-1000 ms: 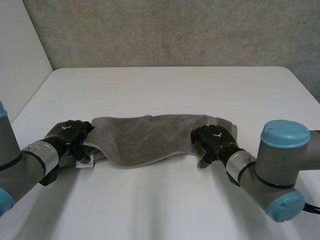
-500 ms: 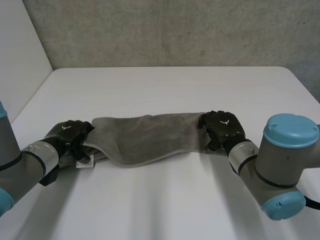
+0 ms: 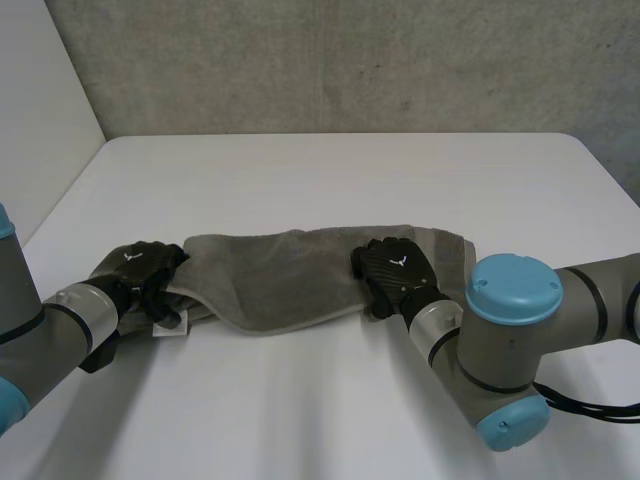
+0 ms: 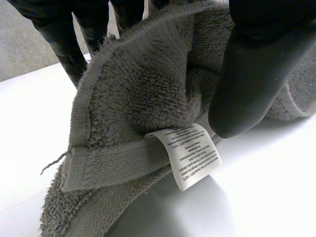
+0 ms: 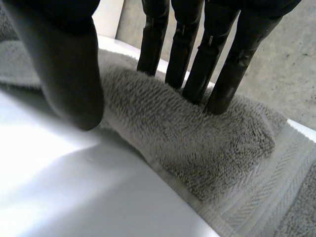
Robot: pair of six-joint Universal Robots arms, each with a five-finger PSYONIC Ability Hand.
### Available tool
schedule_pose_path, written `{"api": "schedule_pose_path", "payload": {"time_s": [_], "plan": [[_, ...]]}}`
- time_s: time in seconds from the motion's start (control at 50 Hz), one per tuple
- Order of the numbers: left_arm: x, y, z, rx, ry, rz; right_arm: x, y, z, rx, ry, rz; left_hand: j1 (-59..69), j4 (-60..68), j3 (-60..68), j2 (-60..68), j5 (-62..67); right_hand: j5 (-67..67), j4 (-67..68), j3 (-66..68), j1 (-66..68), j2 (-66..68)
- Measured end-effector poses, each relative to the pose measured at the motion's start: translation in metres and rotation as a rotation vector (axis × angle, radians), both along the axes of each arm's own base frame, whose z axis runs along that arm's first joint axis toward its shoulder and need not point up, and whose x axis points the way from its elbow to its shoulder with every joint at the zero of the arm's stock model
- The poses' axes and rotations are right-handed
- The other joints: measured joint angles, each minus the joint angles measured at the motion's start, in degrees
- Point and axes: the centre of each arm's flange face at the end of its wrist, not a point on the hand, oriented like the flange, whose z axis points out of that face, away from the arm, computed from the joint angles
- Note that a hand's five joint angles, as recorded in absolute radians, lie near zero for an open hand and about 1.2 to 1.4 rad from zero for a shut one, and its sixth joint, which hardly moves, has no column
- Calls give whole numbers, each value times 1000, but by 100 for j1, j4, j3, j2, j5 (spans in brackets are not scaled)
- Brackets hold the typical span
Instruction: Fold the towel.
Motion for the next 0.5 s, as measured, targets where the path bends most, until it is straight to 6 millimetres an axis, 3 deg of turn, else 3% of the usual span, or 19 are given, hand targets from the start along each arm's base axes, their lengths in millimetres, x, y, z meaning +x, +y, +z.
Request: {"api": "schedule_pose_path", "payload": {"time_s": [0.1,0.18,0.3,0.34,0.44,0.5], "plan": [[0,0,0,-3,1,0,2,-6,-4,-17,13,-6,90,52,70,67,116,2134,2166,2004,2231,2201],[0,0,0,-4,1,0,1,-10,2,-41,11,-17,1192,1143,1178,1164,1214,3089,3155,2814,3035,2897],[0,-1,4,-16,3,1,-5,-15,45,-127,-36,-35,3285,3339,3427,3365,3421,3089,3167,2814,3036,2897],[0,0,8,-29,5,1,-9,-16,62,-153,-47,-41,3465,3810,3911,3789,3785,3089,3167,2851,3038,2897],[-1,2,23,-73,23,-11,-26,-14,97,-161,-17,-20,3468,3887,4023,3814,3826,3089,3167,2983,3044,2897],[-2,5,32,-93,43,-25,-35,-7,105,-115,38,20,3468,3887,4027,3814,3826,3089,3167,3091,3044,2897]]}}
